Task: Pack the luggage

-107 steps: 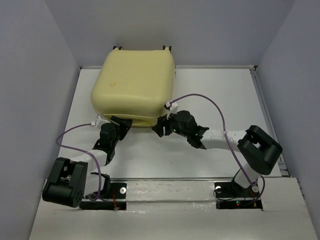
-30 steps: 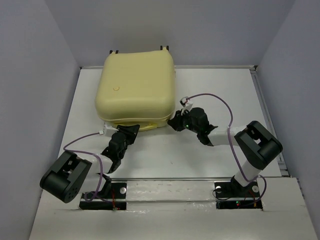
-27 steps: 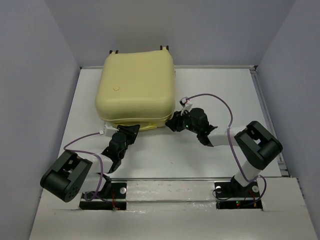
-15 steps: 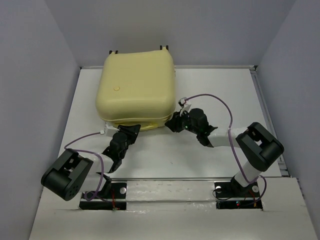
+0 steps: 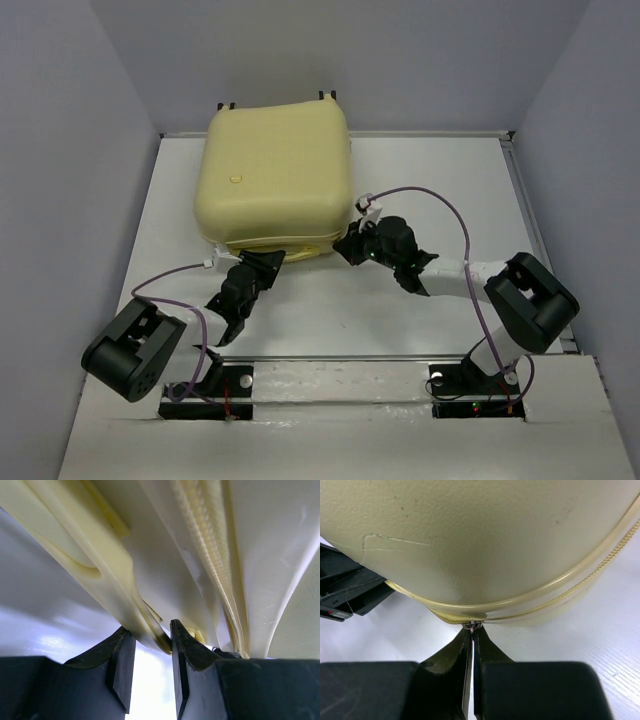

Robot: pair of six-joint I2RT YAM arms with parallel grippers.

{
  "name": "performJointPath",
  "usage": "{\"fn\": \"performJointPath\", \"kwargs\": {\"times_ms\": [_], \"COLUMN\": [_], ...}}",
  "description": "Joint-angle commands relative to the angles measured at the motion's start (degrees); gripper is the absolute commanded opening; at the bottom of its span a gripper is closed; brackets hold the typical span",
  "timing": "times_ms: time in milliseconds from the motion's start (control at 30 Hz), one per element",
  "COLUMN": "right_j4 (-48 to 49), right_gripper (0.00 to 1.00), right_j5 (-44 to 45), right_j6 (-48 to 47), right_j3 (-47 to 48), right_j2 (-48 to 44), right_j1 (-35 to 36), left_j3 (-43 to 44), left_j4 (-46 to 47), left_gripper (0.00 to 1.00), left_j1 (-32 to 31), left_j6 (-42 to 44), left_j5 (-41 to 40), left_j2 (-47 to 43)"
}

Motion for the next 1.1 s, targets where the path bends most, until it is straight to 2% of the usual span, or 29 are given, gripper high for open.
{"fn": "performJointPath", "kwargs": {"times_ms": [0,200,667,733,767,833,867,900,967,1033,1067], "right_j4": [2.0,-0.8,-6.1,-7.1,-6.8,-6.7,-7.7,-10.9,-14.1,-17.5,-16.7], "right_gripper": [0.07,0.07,0.07,0.07,0.07,0.07,0.07,0.07,0.07,0.07,0.07], "right_j5": [6.4,6.1,7.3,4.8,0.7,-1.1,1.3,2.8,6.9,15.6,14.7], "right_j6": [-3.6,-4.0,-7.5,-7.4,-6.6,-4.7,-4.9,-5.1,-5.3,-5.4,-4.1], "right_j3": [0.6,-1.4,-0.6,0.3,0.6,2.4,4.2,6.7,14.4,16.9,15.1], "right_j2": [-4.5,-6.1,-5.9,-5.9,-5.8,-4.5,-3.5,-1.9,3.4,4.0,2.3], "right_j1": [-2.9,-7.2,-8.4,-8.4,-8.4,-2.4,1.5,10.7,20.1,25.6,25.6], "left_j3": [1.5,1.2,1.5,2.1,2.5,4.4,5.5,8.3,11.1,12.3,11.8], "left_j4": [-0.1,-2.7,-3.6,-3.6,-3.6,-3.1,-2.7,-2.8,-2.8,-4.1,-4.5], "left_gripper": [0.06,0.06,0.06,0.06,0.06,0.06,0.06,0.06,0.06,0.06,0.06], "left_j1": [-1.8,0.0,2.4,2.4,2.3,1.7,1.2,-0.2,-1.4,-0.9,-0.7], "left_j6": [9.4,10.5,11.7,12.4,12.4,12.5,12.7,13.3,13.9,15.3,15.9], "left_j5": [3.4,3.1,4.2,4.4,5.0,5.4,5.9,6.2,7.7,8.3,8.0], "left_j2": [-3.2,-6.1,-6.8,-6.8,-6.5,-4.5,-3.3,-2.0,1.5,1.0,-0.1]}}
